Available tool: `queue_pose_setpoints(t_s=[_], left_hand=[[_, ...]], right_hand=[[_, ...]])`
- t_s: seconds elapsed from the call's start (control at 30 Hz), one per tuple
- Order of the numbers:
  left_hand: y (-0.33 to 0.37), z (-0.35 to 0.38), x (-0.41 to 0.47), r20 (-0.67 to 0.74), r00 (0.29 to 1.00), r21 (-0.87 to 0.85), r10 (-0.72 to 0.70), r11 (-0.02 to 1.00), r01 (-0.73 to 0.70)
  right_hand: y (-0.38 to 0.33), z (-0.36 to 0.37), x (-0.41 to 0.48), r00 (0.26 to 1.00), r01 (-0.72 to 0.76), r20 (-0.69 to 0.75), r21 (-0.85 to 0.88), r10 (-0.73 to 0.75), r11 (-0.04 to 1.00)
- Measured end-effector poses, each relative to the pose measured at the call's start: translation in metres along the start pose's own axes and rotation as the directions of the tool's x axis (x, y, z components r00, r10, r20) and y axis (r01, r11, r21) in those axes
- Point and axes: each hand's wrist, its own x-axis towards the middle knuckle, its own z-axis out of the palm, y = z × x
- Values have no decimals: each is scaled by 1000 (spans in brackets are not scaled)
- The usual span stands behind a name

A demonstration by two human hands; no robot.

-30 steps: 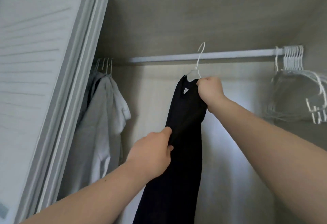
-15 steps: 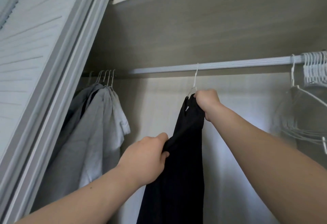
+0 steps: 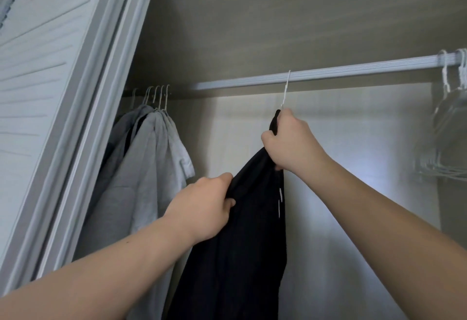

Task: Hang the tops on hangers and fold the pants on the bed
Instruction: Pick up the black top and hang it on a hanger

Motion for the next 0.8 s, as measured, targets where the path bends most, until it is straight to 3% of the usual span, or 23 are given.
queue_pose_setpoints(t_s=[0.43,0.67,0.8], left_hand=[[-60,-38,-9,-25,982,174,-186,967,187],[-100,-40,-4,37,938,348,-345,884,312],[-109,-37,2,66,905,428,-421,831,356]], right_hand=[[-25,117,48,996,68,24,389,-84,919],[-62,202,84,995,85,30,299,-98,951],[-83,233,109,987,89,102,274,-121,958]])
